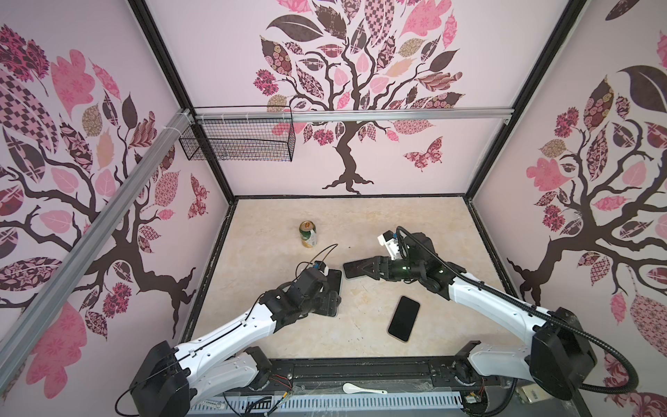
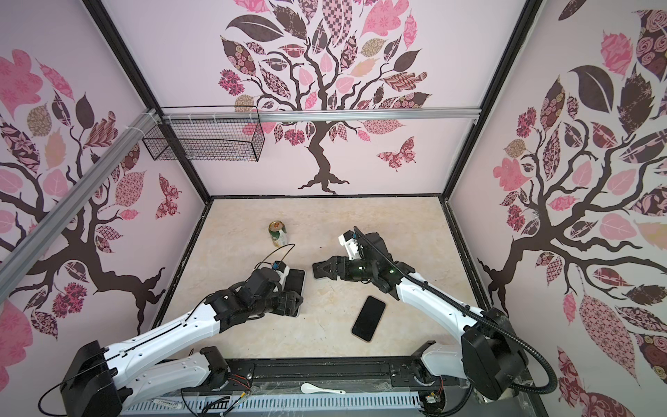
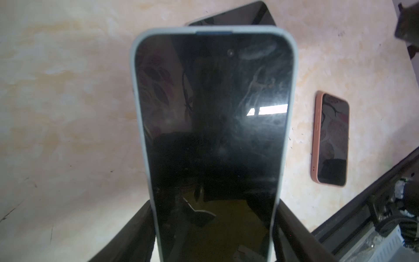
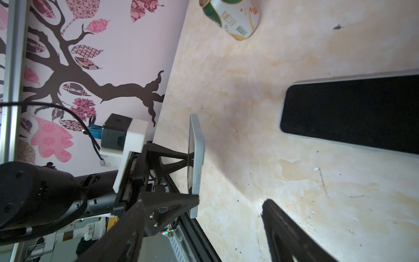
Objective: Take the phone out of the phone case
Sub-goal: Pick up the phone from the bottom-left of the table, then pass the phone.
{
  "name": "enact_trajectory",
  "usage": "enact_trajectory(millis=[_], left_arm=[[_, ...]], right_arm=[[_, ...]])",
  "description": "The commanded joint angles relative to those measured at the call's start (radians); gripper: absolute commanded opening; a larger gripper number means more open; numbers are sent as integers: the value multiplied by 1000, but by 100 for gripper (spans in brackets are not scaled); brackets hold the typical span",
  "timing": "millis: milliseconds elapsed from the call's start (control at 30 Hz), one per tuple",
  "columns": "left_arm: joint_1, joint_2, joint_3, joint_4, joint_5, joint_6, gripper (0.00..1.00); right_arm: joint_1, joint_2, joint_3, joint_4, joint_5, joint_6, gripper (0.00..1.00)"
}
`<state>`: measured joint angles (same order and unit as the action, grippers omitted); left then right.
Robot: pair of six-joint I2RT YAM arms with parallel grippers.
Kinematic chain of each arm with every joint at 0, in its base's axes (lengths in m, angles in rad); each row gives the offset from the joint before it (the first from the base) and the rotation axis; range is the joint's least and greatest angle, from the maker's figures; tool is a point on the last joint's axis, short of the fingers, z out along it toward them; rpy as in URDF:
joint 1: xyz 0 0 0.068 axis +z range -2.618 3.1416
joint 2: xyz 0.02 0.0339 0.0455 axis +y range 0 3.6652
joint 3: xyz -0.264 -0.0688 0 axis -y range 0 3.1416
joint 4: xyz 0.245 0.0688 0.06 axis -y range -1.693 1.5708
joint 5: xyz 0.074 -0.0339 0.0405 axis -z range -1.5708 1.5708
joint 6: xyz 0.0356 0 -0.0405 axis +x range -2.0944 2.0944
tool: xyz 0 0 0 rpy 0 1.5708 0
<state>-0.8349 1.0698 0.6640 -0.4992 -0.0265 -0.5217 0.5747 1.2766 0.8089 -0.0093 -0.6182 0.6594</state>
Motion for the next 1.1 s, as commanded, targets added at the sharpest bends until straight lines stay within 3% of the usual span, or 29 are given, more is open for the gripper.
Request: enact_trajectory(millis=[0,133,500,833,1067], left_arm=[[-40,13,81,71,-40,60,61],[-51,16,91,100,-10,71,61],[-91,40,113,114,27,103,60],[-109,69,132,114,27,115,59],[-115,77,136,105,27,126,59]], right_arm=[[1,30,34,25,-83,30,80],[2,64,56,-59,-61,2,77],[15,115,70,-16,-122,40,66],[60,181,112,-44,-148,22,43],[68,197,124,-81,-148,2,33]])
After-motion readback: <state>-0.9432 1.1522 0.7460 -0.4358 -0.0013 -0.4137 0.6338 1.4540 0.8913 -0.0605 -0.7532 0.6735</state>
